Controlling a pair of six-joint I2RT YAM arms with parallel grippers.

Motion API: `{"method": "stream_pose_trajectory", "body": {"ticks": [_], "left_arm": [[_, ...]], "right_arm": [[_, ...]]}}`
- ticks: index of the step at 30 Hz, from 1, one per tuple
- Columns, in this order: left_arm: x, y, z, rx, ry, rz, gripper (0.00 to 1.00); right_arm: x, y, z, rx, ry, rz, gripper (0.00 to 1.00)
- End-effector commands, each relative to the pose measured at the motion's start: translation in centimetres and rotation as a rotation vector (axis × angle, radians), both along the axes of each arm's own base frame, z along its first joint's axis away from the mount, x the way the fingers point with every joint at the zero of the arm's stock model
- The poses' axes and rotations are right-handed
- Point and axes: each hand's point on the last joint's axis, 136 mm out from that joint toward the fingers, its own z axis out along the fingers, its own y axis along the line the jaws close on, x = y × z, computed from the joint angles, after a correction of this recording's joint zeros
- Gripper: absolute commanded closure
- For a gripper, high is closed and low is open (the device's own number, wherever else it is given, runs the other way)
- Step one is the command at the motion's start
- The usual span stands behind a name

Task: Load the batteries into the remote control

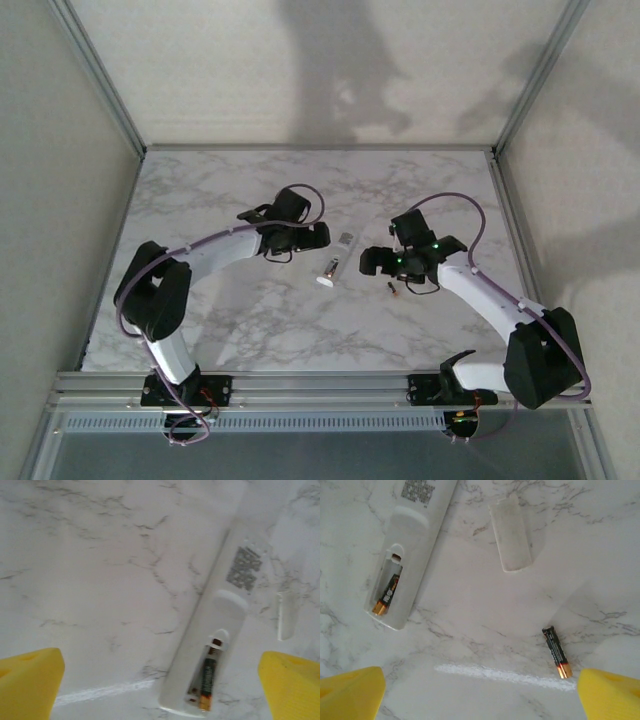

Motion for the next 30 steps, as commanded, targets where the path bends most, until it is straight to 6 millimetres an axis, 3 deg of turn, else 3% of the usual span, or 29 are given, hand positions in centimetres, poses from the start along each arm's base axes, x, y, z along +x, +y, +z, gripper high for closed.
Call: {"method": "stream_pose_trajectory", "body": {"ticks": [1, 7, 14, 23, 30], "left_arm": [[0.9, 1.3, 2.1, -0.033, -0.087, 0.077, 0.00], [0.6, 3.7, 1.7, -0.026, -0.118, 0.180, 0.00], [-0.4, 6.3, 1.6, -0.013, -0.164, 0.297, 0.00], [-2.8, 5.7, -0.3, -0.100, -0.108, 0.258, 0.01], [-5.2, 6.4, -1.7, -0.113, -0.073, 0.255, 0.00]], "right_arm": [[-0.5, -0.3, 0.9, -0.055, -0.012, -0.004, 0.01], [-0.5, 0.8, 1.4, -0.127, -0.095, 0.070, 0.01], [1.1, 2.4, 2.8, -0.185, -0.274, 0.235, 0.01], [2.6, 3.8, 1.2, -0.293, -0.215, 0.379, 0.01], [5.9, 3.8, 0.1, -0.317, -0.182, 0.314, 0.01]]}}
